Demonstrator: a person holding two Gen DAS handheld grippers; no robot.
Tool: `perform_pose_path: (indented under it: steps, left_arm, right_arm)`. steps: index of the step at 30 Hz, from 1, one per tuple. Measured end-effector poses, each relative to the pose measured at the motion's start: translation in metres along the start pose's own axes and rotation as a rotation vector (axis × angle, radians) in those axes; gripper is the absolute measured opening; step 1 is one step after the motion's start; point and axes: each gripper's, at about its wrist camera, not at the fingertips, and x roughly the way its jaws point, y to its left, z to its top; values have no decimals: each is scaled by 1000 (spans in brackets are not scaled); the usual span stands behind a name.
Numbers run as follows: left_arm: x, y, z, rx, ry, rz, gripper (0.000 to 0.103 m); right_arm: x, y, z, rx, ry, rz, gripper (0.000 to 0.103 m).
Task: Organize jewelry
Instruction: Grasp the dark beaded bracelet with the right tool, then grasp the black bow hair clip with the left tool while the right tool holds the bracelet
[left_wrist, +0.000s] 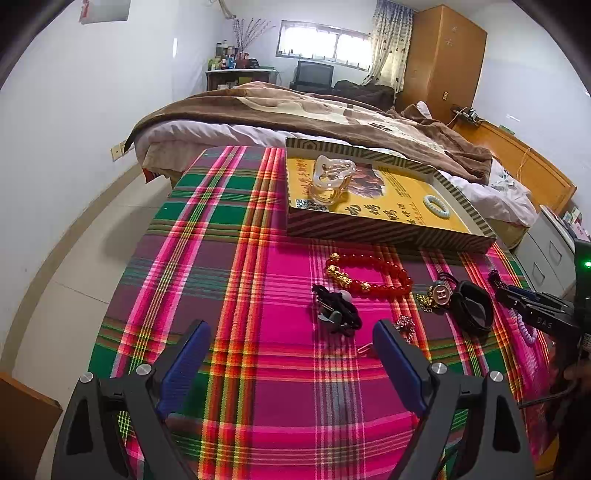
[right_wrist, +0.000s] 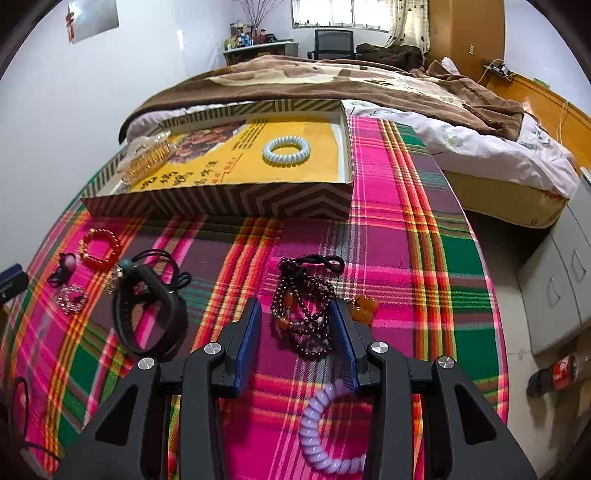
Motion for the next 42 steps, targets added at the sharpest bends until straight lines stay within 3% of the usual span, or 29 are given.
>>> perform_pose_path:
  steps: [4,11,12,13,19,30,42]
  left_arm:
    - [2,1,0,-6,4,0,89]
    - [4,0,0,-7,18,-1,89]
    - [3,0,0,-6,16,2,89]
    - [3,0,0,-7,16,6,89]
    - [2,2,1,-12,19,14,89]
    - [22,-6,4,17,71,-2,89]
    - [56,-15,14,30,114,28,89]
  right_arm:
    - [3,2,3,-32,1,0,50]
    - [7,3,6,-19,2,-10,50]
    - [7,3,7,-17,1,-13,44]
    - [6,2,7,-13,0,-24,28]
    - [4,-3,6,6,-7,-10,10]
    - [-27,-7,1,48,-114,27,7]
    - [-38,-7,3,78,-154,43,7]
